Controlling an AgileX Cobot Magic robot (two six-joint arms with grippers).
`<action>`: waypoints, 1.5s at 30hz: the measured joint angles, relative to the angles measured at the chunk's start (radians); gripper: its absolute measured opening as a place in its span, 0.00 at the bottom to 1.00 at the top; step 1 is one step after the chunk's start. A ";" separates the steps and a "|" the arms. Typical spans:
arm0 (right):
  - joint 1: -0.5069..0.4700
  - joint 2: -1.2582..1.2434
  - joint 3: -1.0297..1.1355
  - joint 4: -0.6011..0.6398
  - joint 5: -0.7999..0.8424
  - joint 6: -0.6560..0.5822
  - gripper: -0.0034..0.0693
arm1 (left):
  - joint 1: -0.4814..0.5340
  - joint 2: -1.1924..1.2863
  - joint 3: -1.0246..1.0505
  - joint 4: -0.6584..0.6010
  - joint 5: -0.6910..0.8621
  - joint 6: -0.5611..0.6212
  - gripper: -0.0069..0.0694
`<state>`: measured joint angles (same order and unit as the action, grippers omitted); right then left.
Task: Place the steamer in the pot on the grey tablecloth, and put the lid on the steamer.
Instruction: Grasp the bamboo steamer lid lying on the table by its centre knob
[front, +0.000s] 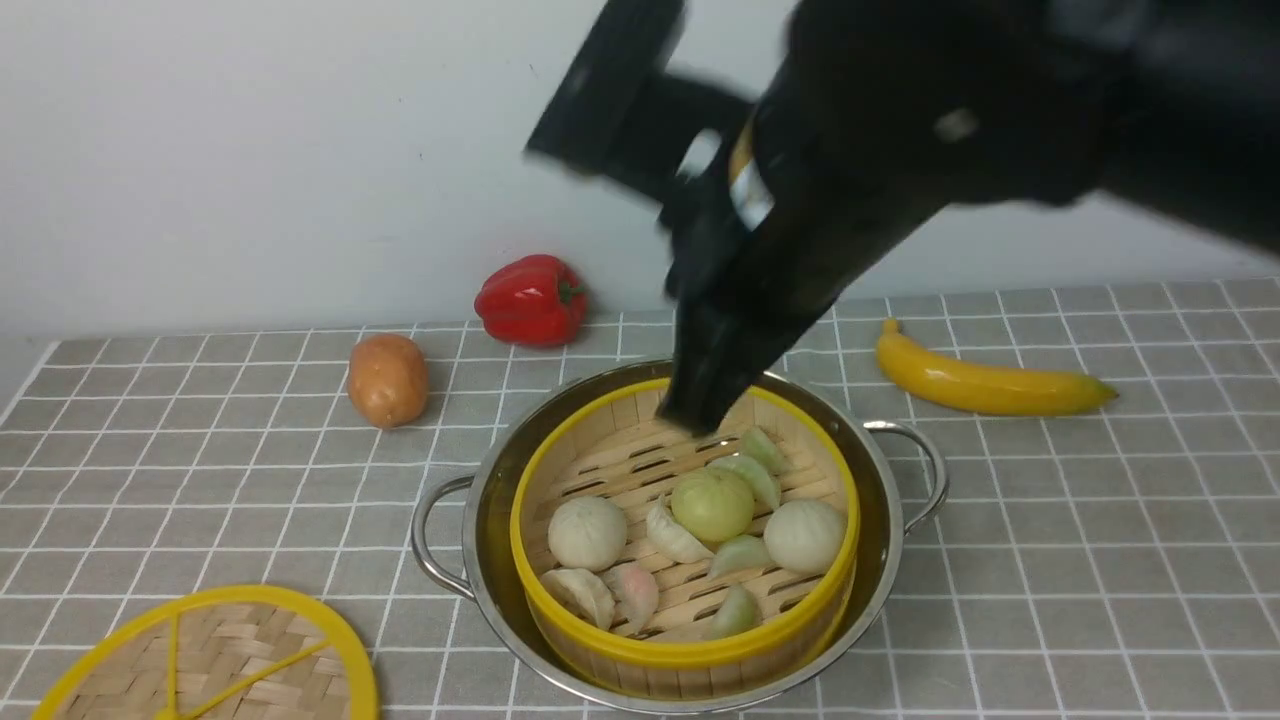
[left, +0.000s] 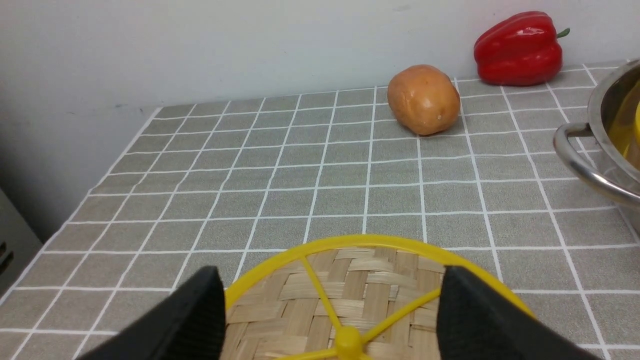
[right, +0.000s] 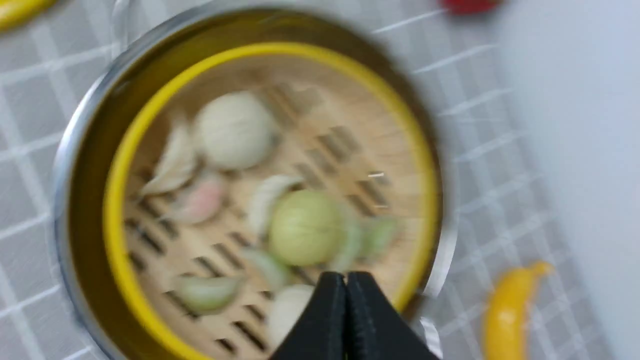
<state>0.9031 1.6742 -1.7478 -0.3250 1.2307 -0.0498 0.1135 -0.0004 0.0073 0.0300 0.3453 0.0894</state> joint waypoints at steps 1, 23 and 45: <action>0.000 -0.035 0.000 -0.023 0.001 0.059 0.03 | 0.000 0.000 0.000 0.000 0.000 0.000 0.78; -0.097 -0.386 0.320 0.004 -0.333 0.317 0.07 | 0.000 0.000 0.000 0.000 0.000 0.000 0.78; -0.856 -1.611 1.578 0.092 -0.974 0.444 0.23 | 0.000 0.000 0.000 0.000 0.000 0.000 0.78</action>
<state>0.0468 0.0634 -0.1700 -0.2329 0.2571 0.3939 0.1135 -0.0004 0.0073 0.0300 0.3453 0.0894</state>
